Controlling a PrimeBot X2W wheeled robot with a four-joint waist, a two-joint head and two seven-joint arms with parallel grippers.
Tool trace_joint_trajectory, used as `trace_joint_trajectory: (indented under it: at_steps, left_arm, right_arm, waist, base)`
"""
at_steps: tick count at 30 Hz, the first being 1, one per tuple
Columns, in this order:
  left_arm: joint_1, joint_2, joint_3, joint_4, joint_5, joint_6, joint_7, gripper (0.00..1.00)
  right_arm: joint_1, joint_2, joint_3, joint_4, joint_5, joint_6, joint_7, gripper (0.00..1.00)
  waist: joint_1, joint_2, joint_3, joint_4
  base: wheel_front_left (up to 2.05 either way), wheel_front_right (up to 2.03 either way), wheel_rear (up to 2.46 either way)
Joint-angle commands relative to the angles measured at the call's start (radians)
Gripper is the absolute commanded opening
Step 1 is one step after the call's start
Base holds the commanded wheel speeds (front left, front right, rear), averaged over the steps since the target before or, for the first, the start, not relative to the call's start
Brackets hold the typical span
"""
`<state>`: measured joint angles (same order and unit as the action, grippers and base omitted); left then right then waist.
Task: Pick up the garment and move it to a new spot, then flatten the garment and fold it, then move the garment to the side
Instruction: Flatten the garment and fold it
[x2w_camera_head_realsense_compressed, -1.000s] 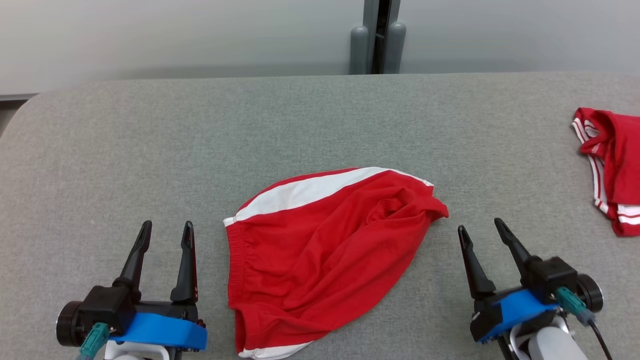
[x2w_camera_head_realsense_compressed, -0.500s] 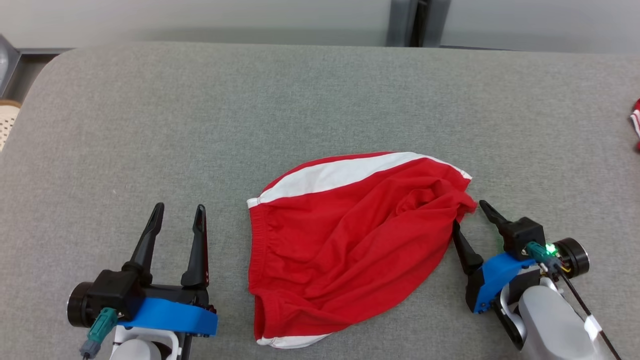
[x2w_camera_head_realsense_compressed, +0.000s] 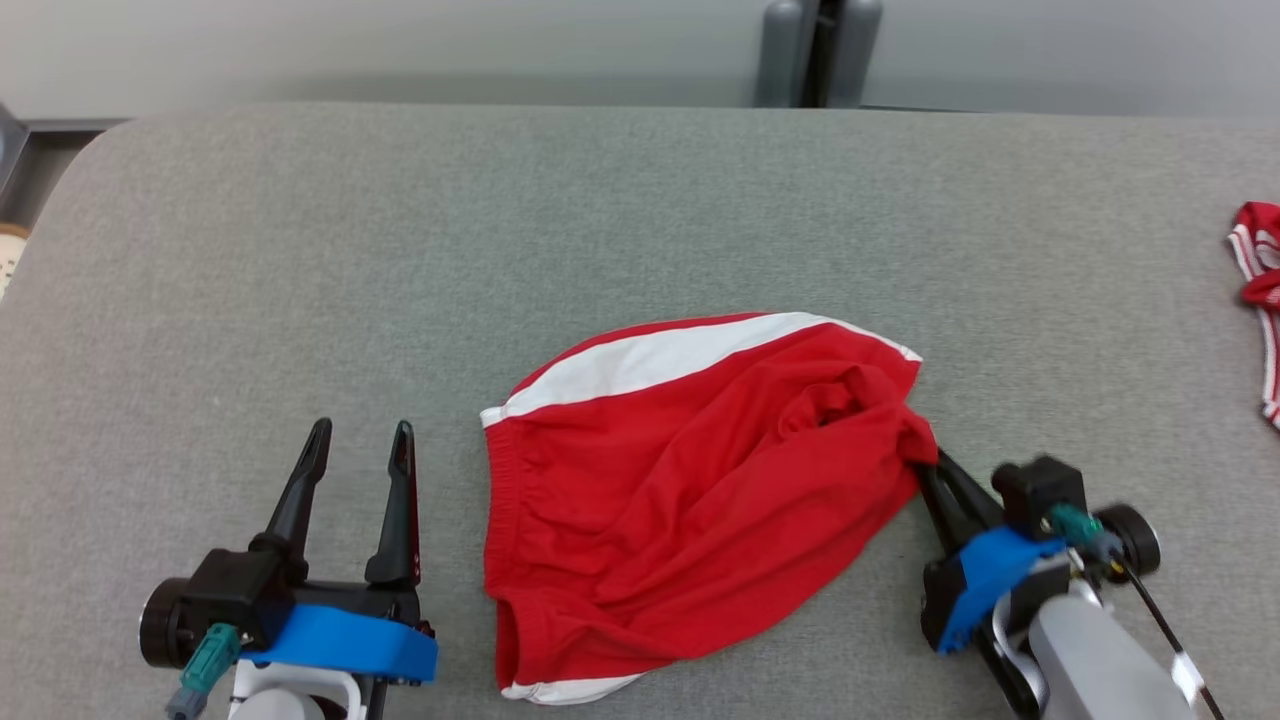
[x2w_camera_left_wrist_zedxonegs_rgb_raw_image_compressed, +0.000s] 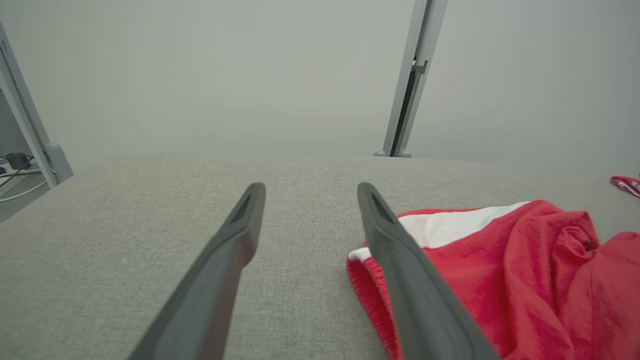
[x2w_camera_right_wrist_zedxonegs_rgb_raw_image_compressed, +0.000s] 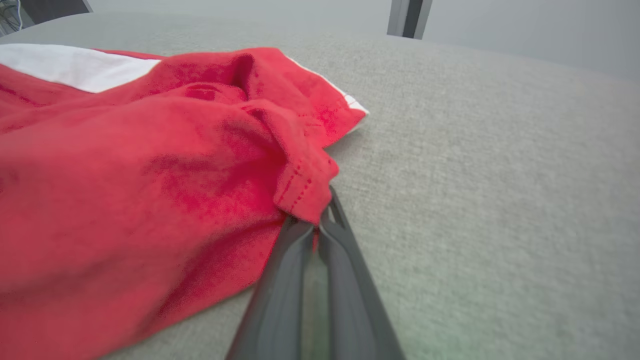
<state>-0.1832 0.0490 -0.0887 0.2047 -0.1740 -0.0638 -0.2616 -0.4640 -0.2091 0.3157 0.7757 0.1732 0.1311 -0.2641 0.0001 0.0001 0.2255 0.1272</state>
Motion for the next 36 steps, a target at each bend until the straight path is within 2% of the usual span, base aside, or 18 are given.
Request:
trace_joint_trajectory:
  at_steps: [1, 7, 10, 14, 19, 20, 21, 22, 27, 31, 36]
  left_arm:
    - [0.011, 0.003, 0.003, 0.002, 0.002, 0.002, -0.004, 1.0]
    - [0.054, 0.003, 0.008, 0.005, -0.008, 0.004, -0.004, 1.0]
    - [0.07, 0.004, 0.012, 0.004, -0.008, 0.006, -0.004, 1.0]
    - [0.082, 0.004, 0.014, -0.001, -0.006, 0.006, -0.004, 1.0]
    - [0.086, 0.004, 0.019, -0.003, -0.003, 0.005, -0.004, 1.0]
    - [0.085, 0.004, 0.02, -0.004, -0.003, 0.005, -0.004, 1.0]
    - [0.083, 0.004, 0.02, -0.004, -0.004, 0.004, -0.004, 1.0]
    - [0.08, 0.004, 0.019, -0.004, -0.004, 0.004, -0.004, 1.0]
    - [0.071, 0.004, 0.015, -0.003, -0.01, 0.002, -0.004, 1.0]
    - [0.068, 0.004, 0.02, -0.004, -0.009, 0.005, -0.004, 1.0]
    - [0.058, 0.004, 0.011, -0.002, -0.013, 0.004, -0.004, 1.0]
  right_arm:
    - [0.031, -0.007, -0.006, -0.012, 0.011, -0.001, 0.001, 0.0]
    - [0.229, -0.014, -0.041, -0.168, 0.026, -0.001, 0.002, 0.0]
    - [0.33, -0.018, -0.054, -0.263, 0.054, -0.001, 0.047, 0.0]
    - [0.461, -0.031, -0.099, -0.42, 0.087, -0.001, 0.148, 0.0]
    - [0.595, -0.057, -0.129, -0.628, 0.133, -0.001, 0.327, 0.0]
    - [0.615, -0.058, -0.139, -0.666, 0.138, -0.001, 0.355, 0.16]
    - [0.632, -0.063, -0.151, -0.703, 0.138, -0.001, 0.378, 0.61]
    - [0.644, -0.066, -0.164, -0.735, 0.136, -0.001, 0.394, 1.0]
    - [0.665, -0.066, -0.211, -0.876, 0.113, -0.001, 0.437, 1.0]
    - [0.617, -0.079, -0.228, -0.962, 0.076, -0.001, 0.433, 1.0]
    - [0.518, -0.1, -0.162, -0.967, 0.044, -0.001, 0.444, 1.0]
  waist:
    - [-0.0001, -0.0001, -0.018, -0.018]
    - [-0.0001, -0.0001, -0.066, -0.079]
    - [-0.0001, -0.0001, -0.081, -0.106]
    - [-0.0001, -0.0001, -0.091, -0.134]
    - [-0.0001, -0.0001, -0.094, -0.157]
    - [-0.0001, -0.0001, -0.092, -0.159]
    - [-0.0001, -0.0001, -0.091, -0.16]
    - [-0.0001, -0.0001, -0.089, -0.16]
    - [-0.0001, -0.0001, -0.085, -0.146]
    - [-0.0001, -0.0001, -0.083, -0.131]
    - [-0.0001, -0.0001, -0.073, -0.107]
  base:
    - [0.0, 0.0, 0.0]
    - [0.0, 0.0, 0.0]
    - [0.0, 0.0, 0.0]
    - [0.0, 0.0, 0.0]
    - [0.0, 0.0, 0.0]
    - [0.0, 0.0, 0.0]
    - [0.0, 0.0, 0.0]
    - [0.0, 0.0, 0.0]
    - [0.0, 0.0, 0.0]
    - [0.0, 0.0, 0.0]
    - [0.0, 0.0, 0.0]
